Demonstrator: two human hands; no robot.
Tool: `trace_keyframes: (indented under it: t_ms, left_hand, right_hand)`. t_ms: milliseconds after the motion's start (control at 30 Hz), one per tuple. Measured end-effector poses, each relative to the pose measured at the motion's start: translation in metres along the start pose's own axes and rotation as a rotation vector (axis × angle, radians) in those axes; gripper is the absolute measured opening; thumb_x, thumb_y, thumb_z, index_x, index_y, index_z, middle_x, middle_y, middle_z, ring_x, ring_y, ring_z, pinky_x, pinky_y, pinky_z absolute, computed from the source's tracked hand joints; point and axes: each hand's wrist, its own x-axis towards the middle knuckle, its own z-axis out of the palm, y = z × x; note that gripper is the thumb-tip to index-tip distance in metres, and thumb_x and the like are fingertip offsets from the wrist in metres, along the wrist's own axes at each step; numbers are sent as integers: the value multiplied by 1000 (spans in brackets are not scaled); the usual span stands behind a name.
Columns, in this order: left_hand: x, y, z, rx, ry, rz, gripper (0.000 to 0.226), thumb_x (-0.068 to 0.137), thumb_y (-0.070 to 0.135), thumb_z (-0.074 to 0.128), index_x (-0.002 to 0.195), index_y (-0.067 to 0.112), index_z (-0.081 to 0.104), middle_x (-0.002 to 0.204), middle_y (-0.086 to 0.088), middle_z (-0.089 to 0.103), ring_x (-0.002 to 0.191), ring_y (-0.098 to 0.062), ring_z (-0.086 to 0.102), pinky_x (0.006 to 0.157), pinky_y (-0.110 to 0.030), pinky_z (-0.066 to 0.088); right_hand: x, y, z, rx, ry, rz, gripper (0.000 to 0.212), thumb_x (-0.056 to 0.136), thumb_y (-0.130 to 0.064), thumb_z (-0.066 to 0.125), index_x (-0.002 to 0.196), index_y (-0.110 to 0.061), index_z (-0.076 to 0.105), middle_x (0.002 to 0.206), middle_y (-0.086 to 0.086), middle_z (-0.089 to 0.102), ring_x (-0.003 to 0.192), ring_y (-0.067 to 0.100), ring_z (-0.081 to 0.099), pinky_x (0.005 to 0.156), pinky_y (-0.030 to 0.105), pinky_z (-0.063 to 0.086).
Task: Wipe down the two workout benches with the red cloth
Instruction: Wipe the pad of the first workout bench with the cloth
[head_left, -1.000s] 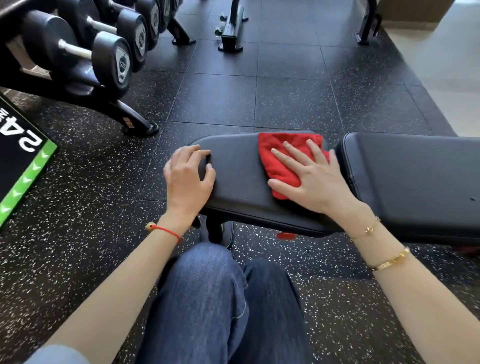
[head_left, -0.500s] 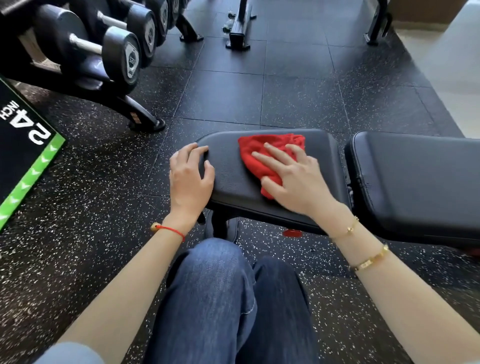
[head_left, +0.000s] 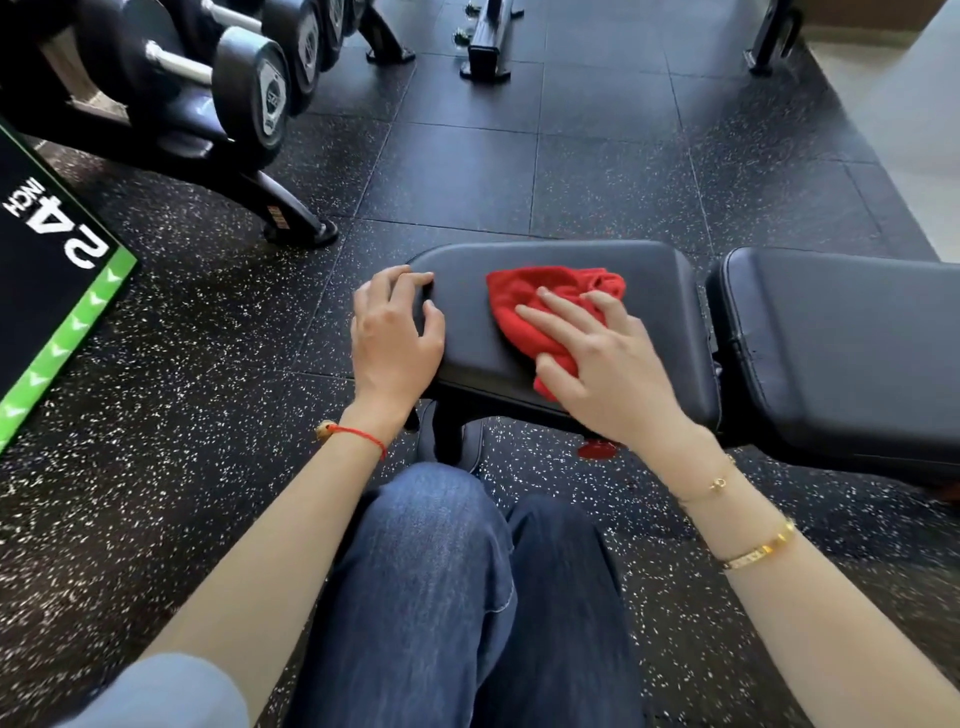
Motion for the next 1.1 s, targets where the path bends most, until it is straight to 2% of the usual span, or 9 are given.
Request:
trace_keyframes:
  t_ms: [133, 267, 367, 533, 633, 833, 967, 1100]
  left_hand:
    - [-1, 2, 0, 0, 4, -7, 31, 93, 17, 53, 122, 11, 62, 133, -8, 54, 126, -30, 44, 107, -39, 37]
    - [-1, 3, 0, 23, -6, 6, 31, 93, 17, 51, 122, 11, 61, 132, -8, 54, 124, -31, 44, 105, -39, 37]
    - [-2, 3, -1, 18, -3, 9, 31, 93, 15, 51, 122, 10, 61, 132, -9, 54, 125, -31, 44, 106, -39, 37]
    - [-3, 6, 3, 34, 8, -4, 32, 94, 13, 49, 123, 8, 60, 132, -11, 53, 125, -32, 43, 107, -40, 36]
    - [-4, 13, 7, 88, 11, -40, 32, 93, 11, 45, 123, 7, 58, 131, -13, 51, 123, -34, 43, 105, -40, 35]
    - [-3, 10, 9, 125, 9, -28, 33, 94, 12, 44, 124, 8, 57, 130, -15, 51, 122, -35, 43, 103, -43, 36]
    - [-2, 5, 7, 106, 7, 9, 34, 95, 11, 43, 125, 8, 58, 132, -14, 51, 122, -35, 43, 103, -43, 36]
    - [-3, 6, 11, 113, 21, 3, 34, 95, 12, 43, 125, 7, 57, 133, -14, 50, 123, -35, 43, 104, -42, 35]
  right_hand:
    - [14, -12, 6, -52, 21, 110, 51, 94, -44, 44, 145, -39, 41, 156, -10, 34, 137, 32, 28, 112, 42, 22]
    - [-1, -49, 20, -77, -4, -49, 56, 92, -45, 40, 147, -35, 40, 156, -6, 35, 137, 34, 31, 110, 45, 26]
    - [-22, -40, 20, -97, 41, -68, 57, 90, -46, 39, 146, -36, 41, 155, -8, 36, 137, 33, 34, 108, 43, 26]
    - [-24, 4, 5, -61, 113, 175, 51, 90, -49, 41, 140, -38, 48, 151, -10, 42, 133, 28, 36, 106, 42, 29]
    - [0, -5, 8, -114, 84, 261, 53, 92, -50, 38, 143, -38, 43, 154, -6, 38, 135, 34, 31, 106, 46, 27]
    - [4, -51, 25, -78, 37, -4, 55, 91, -48, 41, 144, -34, 44, 153, -6, 39, 135, 34, 33, 106, 46, 28]
    - [-20, -24, 19, -58, 93, 15, 55, 89, -49, 42, 143, -35, 46, 152, -8, 41, 135, 30, 36, 108, 42, 29]
    - [-12, 27, 3, 12, 73, 188, 56, 88, -55, 38, 141, -41, 46, 153, -11, 39, 139, 27, 31, 112, 42, 26]
